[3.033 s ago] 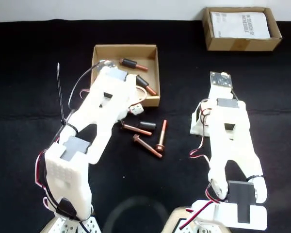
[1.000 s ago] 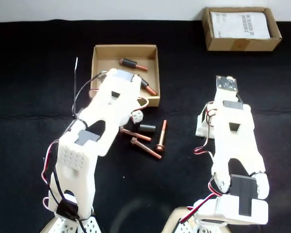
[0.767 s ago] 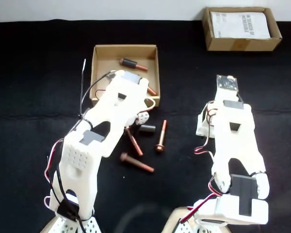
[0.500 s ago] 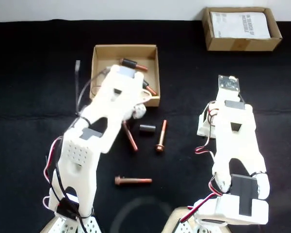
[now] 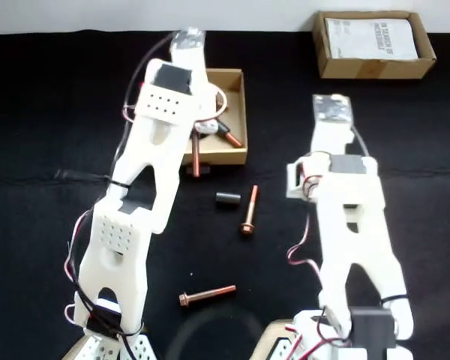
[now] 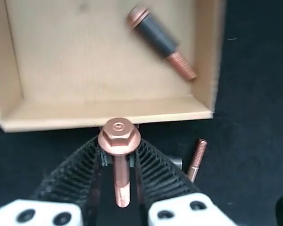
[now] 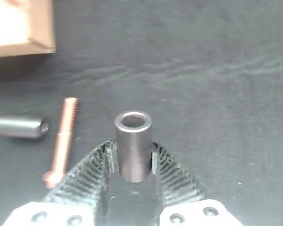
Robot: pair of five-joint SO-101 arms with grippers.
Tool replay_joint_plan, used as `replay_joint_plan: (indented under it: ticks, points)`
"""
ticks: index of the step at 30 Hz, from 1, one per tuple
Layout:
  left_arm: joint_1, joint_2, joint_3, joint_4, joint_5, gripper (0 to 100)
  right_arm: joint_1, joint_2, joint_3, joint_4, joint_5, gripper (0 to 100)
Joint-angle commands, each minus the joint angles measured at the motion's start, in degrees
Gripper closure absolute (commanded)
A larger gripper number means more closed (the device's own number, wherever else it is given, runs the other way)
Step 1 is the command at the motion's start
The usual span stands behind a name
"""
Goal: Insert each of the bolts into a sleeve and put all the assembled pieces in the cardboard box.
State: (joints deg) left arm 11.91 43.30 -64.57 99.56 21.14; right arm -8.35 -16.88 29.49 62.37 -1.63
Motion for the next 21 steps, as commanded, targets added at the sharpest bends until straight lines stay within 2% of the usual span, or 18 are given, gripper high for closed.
replay_joint_plan:
  ticks: [1,6,11,16,21]
  points:
    - [-1.01,-0.75,-13.41,1.41,-6.15,99,-2.68,-4.18,-2.59,1.98,0.53,99.0]
    - [-0.22,-3.47,-25.63,1.67,-8.88,99,-3.12,-7.16,-2.51,2.33,0.53,99.0]
    - [1.71,-10.95,-25.54,1.85,-9.49,99,-6.11,-13.67,-2.51,3.21,0.53,99.0]
    - [4.97,-23.96,-15.08,1.85,-9.58,99,-10.77,-20.62,-2.51,6.11,0.53,99.0]
    - [9.01,-44.0,8.92,1.67,-9.67,99,-14.81,-29.49,-2.42,8.92,0.53,99.0]
